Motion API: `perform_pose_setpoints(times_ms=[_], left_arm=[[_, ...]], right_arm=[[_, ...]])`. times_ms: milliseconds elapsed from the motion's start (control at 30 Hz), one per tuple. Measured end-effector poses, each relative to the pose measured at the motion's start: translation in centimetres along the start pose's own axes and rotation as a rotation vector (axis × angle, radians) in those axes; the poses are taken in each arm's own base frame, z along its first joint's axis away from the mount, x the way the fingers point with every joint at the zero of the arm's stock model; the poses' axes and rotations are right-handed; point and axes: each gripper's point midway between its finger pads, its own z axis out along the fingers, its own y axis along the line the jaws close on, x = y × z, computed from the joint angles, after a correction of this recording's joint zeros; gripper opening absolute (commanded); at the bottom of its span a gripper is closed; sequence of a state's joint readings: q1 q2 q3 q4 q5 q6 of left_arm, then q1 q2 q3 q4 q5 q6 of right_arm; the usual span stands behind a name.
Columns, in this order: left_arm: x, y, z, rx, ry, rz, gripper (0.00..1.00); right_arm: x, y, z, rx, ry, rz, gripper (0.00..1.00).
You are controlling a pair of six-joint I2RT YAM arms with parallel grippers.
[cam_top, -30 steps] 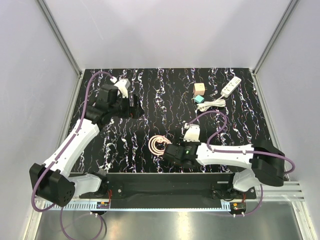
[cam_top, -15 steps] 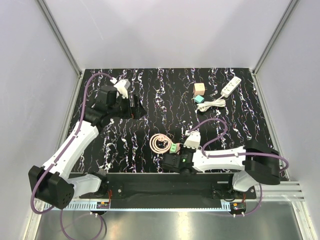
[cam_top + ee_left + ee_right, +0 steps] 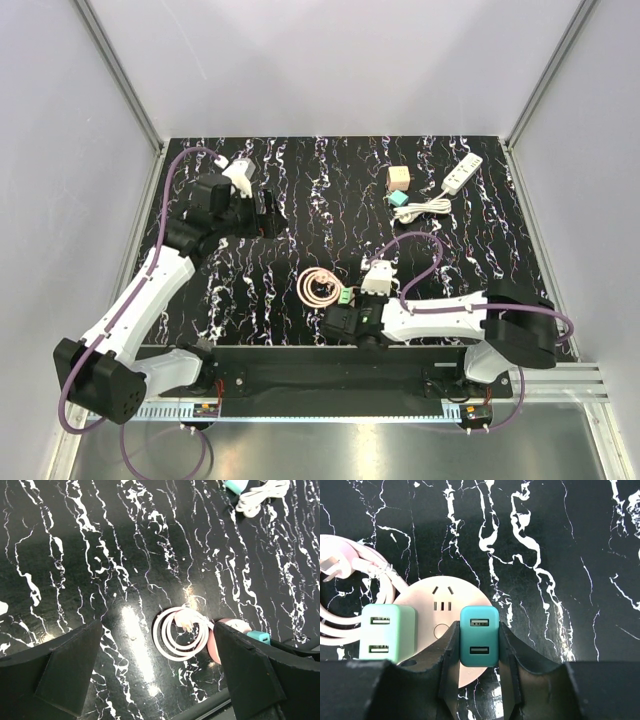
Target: Insert the plug
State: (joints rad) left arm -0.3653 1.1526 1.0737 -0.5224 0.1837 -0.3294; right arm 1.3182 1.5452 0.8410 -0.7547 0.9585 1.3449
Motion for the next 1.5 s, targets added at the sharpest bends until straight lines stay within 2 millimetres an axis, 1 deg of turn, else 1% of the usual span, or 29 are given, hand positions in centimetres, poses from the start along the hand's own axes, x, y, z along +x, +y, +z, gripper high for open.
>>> perform_pose_setpoints(times_ms=[33,67,133,200,233,267,333,433,533,600,667,767,833,867,900,933,1033,1067,1100,1167,1267,1400,1500], left_arm=[[0.1,0.2,0.0,-0.007,0.001,0.001,0.99],[0.1,0.2,0.0,-0.01,0.002,0.001,0.99],[0.1,0.3,0.0,-0.012,-0.002,0.005,0.99],[0.0,0.2,-0.1,-0.012,-0.007,0.008,0.99],[-0.1,0.2,-0.2,-0.012,-0.012,0.008,0.99],[-0.2,0.2,-0.3,-0.012,-0.015,0.008,0.99],[-0.4,0.3,-0.6,-0.016,-0.026,0.006,0.99],[-0.9,0.6,-0.9,-0.042,-0.051,-0.011,0.99],[-1.2,0.9,-1.3,-0.065,-0.073,-0.022,0.99],[-1.4,0.9,-1.5,-0.065,-0.08,-0.022,0.99],[-1.3,0.7,-1.5,-0.054,-0.077,-0.022,0.99],[-1.1,0.3,-1.4,-0.024,-0.066,-0.015,0.99],[-1.0,0.0,-1.3,-0.01,-0.059,-0.013,0.99],[-1.0,-0.1,-1.3,-0.003,-0.056,-0.013,0.99],[-0.9,-0.2,-1.1,0.003,-0.051,-0.011,0.99],[-0.8,-0.2,-1.1,0.008,-0.046,-0.01,0.99],[-0.5,-0.3,-0.9,0.018,-0.035,-0.006,0.99],[-0.4,-0.3,-0.8,0.02,-0.032,-0.005,0.99],[-0.4,-0.3,-0.8,0.022,-0.031,-0.005,0.99],[-0.3,-0.4,-0.8,0.028,-0.028,-0.005,0.99],[-0.2,-0.5,-0.5,0.035,-0.02,-0.006,0.99],[0.0,-0.4,-0.2,0.035,-0.009,-0.002,0.99],[0.0,-0.4,-0.2,0.034,-0.011,0.008,0.99]], right_arm=[[-0.1,0.2,0.0,0.007,0.001,-0.015,0.42],[-0.3,0.3,-0.1,0.01,0.005,-0.026,0.52],[1.0,0.9,-0.3,0.01,0.085,-0.054,0.59],[1.5,1.2,-0.6,0.011,0.125,-0.083,0.68],[1.4,1.4,-1.0,0.006,0.151,-0.087,0.71],[1.2,1.7,-1.3,0.0,0.169,-0.091,0.76],[0.4,2.0,-2.0,-0.008,0.193,-0.088,0.77],[-2.0,1.9,-3.4,-0.024,0.203,-0.058,0.76],[-5.1,1.3,-4.9,-0.065,0.209,-0.016,0.71],[-8.2,0.0,-5.3,-0.086,0.214,0.038,0.68],[-11.1,-1.9,-4.6,-0.079,0.205,0.101,0.66],[-16.2,-7.0,-1.8,-0.002,0.183,0.241,0.65],[-18.8,-10.7,0.5,0.08,0.155,0.327,0.65],[-19.5,-11.8,1.4,0.102,0.147,0.352,0.65],[-20.2,-13.5,2.7,0.144,0.149,0.376,0.65],[-20.5,-14.5,4.0,0.161,0.165,0.398,0.65],[-21.1,-16.4,8.8,0.198,0.242,0.439,0.65],[-21.2,-16.6,10.2,0.202,0.26,0.44,0.65],[-21.1,-16.7,12.0,0.206,0.294,0.43,0.65],[-21.4,-16.0,15.1,0.192,0.325,0.416,0.64],[-21.7,-14.7,18.8,0.163,0.363,0.421,0.62],[-22.6,-13.9,22.3,0.142,0.374,0.44,0.61],[-23.4,-13.0,24.2,0.099,0.374,0.425,0.57]])
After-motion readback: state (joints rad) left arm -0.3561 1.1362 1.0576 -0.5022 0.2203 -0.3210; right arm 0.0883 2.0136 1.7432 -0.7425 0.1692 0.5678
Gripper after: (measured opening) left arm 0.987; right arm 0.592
